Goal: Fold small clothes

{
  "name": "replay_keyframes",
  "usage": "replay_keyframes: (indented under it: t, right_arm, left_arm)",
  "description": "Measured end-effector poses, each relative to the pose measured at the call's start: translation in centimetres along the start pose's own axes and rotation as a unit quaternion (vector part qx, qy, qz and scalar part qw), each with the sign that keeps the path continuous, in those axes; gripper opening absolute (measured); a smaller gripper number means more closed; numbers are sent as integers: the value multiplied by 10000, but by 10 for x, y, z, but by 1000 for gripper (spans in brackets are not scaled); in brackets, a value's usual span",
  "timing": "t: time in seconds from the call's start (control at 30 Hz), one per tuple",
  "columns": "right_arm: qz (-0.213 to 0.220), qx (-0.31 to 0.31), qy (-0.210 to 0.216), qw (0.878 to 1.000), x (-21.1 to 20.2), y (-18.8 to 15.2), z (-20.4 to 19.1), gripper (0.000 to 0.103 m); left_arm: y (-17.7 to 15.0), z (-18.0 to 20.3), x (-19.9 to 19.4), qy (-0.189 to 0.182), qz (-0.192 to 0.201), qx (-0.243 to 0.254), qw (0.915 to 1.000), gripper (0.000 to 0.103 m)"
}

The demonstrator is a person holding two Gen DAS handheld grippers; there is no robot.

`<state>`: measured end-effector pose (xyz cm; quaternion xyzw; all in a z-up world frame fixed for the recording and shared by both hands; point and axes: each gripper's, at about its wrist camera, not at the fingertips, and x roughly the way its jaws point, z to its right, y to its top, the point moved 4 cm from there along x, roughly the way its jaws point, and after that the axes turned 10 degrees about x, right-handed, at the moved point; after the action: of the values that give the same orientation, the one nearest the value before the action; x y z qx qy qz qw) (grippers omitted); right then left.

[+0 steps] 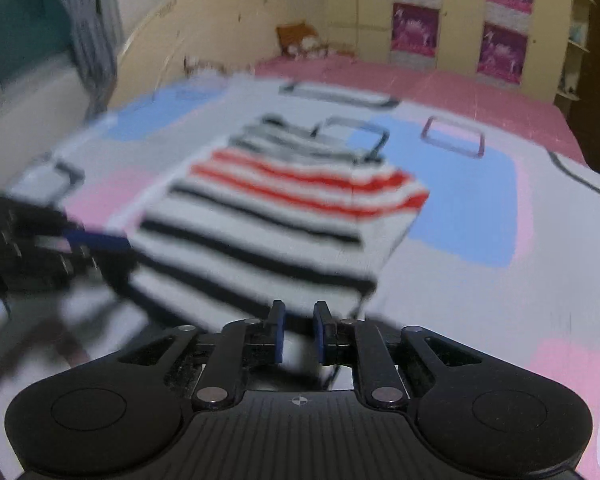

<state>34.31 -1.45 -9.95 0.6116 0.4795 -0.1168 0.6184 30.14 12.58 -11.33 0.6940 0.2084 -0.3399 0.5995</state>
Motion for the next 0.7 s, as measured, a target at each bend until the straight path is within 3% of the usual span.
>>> replay_keyframes:
  t: [0.07,0.47,0.57,0.6,0.67,0.7]
  right_arm:
    - [-243,146,-130,9995,16,-13,6,14]
    - [-81,241,-190,9995,21,-21,10,14]
    - [50,342,-147,9993,2,-18,9,14]
    - [208,415,-94,9989,-11,-17,9,14]
    - [383,447,-144,9982,-28,-18,9,16]
    - [456,453,-217,9977,-36,-20,10,45]
  left_arm:
    - [-4,1,7,88,-99,-63,9999,22]
    - [-8,14,15,592,-70,-71,9982,19]
    - [-3,19,-1,647,156,-268,9974,19]
    - [-1,23,-7,659,238,-287,9971,23]
    - [0,32,-20,790,389,-285,9957,48]
    - [0,36,-26,884,464,-289,9946,65]
